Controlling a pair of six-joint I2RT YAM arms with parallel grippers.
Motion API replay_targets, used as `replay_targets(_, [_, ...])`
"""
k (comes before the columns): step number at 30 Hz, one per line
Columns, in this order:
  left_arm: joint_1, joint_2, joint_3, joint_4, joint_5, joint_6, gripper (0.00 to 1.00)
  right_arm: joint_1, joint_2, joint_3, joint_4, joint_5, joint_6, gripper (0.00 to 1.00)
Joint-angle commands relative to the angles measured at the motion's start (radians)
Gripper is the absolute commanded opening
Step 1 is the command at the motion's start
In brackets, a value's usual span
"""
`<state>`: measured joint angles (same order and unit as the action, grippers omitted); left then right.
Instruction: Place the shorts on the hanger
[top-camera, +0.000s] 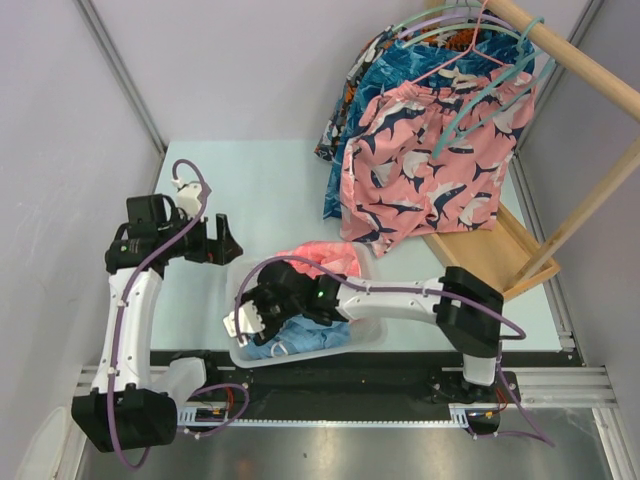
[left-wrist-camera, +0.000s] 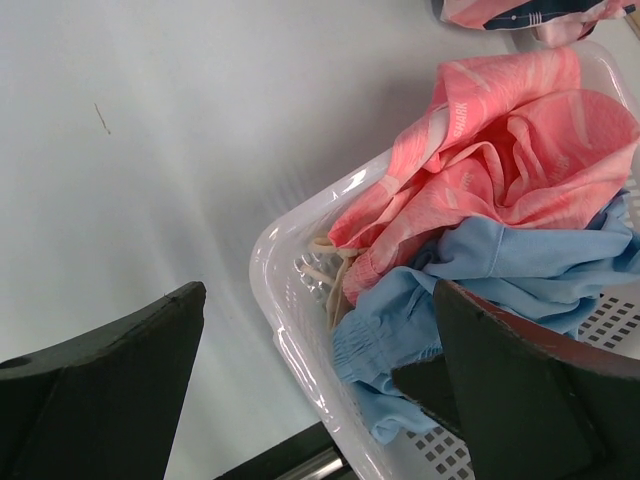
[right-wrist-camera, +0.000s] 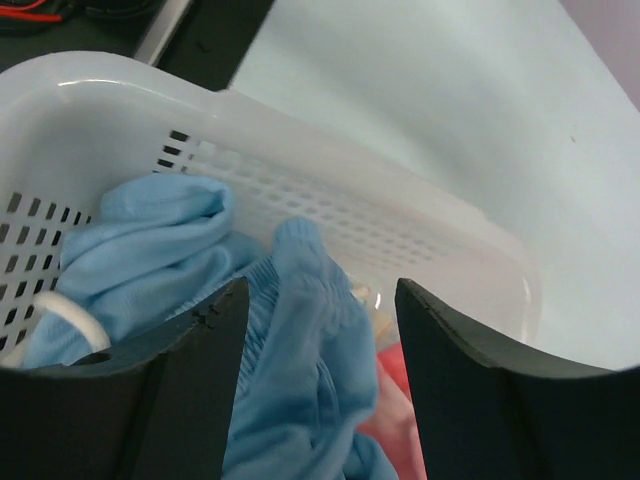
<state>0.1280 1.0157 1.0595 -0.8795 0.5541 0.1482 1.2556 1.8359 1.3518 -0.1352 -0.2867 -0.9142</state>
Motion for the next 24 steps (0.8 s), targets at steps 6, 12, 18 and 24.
replay_targets(6, [0.012,-0.043,0.031,-0.026,-0.02,0.007,1.0,0.021,0.132,0.06,0.02,0.017,-0.135,0.63])
replay_targets(12, [0.012,-0.048,0.01,-0.027,-0.019,0.024,1.0,0.022,0.195,0.084,0.029,0.075,-0.164,0.58])
replay_targets(18, [0.012,-0.029,0.016,-0.012,0.001,0.025,1.0,0.001,0.162,0.147,-0.035,0.096,-0.12,0.17])
replay_targets(24, [0.012,-0.006,0.025,0.017,0.004,0.01,1.0,-0.057,0.079,0.254,-0.09,0.095,0.013,0.0])
